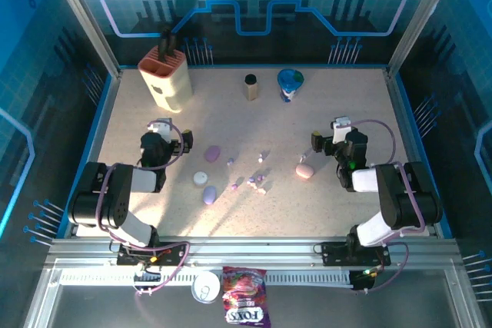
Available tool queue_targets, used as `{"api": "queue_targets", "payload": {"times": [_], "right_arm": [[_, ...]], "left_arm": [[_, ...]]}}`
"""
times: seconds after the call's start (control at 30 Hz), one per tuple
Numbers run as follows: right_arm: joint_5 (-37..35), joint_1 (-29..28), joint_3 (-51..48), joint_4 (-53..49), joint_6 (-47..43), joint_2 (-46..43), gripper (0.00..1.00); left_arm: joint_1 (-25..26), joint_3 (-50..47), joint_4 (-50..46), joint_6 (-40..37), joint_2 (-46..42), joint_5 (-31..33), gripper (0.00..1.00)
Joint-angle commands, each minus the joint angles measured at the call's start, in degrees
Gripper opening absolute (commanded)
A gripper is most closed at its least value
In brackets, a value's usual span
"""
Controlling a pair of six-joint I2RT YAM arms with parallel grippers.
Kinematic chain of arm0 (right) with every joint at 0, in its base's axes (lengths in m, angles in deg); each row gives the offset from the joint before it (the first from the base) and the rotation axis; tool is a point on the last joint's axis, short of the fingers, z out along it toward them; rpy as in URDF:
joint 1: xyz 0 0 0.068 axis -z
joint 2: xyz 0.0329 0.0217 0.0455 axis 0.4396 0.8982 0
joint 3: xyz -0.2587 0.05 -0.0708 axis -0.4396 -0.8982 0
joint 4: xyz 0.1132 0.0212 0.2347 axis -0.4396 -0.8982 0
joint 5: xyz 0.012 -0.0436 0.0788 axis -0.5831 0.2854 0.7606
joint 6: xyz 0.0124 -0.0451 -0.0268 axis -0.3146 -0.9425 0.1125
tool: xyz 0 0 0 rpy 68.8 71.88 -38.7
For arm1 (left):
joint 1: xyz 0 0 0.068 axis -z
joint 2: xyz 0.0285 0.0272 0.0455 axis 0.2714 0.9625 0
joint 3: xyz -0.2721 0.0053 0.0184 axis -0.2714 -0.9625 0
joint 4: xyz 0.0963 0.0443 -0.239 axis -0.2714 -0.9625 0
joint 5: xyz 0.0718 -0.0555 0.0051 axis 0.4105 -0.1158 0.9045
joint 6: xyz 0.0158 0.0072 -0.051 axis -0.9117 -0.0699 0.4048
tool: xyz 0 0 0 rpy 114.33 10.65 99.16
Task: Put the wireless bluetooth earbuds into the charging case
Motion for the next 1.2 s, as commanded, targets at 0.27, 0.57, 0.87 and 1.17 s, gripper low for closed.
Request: {"api": "queue_targets", "payload": {"times": [0.27, 0.57, 0.87, 1.17], "right_arm": [[0.67, -0.58, 1.19, 0.61, -0.79, -0.09, 1.00], [1.24, -0.38, 1.16, 0.59, -0.56, -0.08, 1.00], [1.51, -0.49, 1.20, -7.58, -0.91, -9.86, 1.00], [-0.31, -3.91, 5.98, -35.77, 6.76, -29.04, 1.00]], "left_arm": [[0.14, 0.94, 1.36, -0.45, 0.13, -1.08, 0.99], [0.05, 1.02, 1.21, -0.43, 0.13, -1.02, 0.99], [2.25, 0.62, -5.72, -3.01, -9.13, -0.21, 0.99], [14.40, 8.72, -33.31, -6.10, -22.43, 6.79, 0.99]]}}
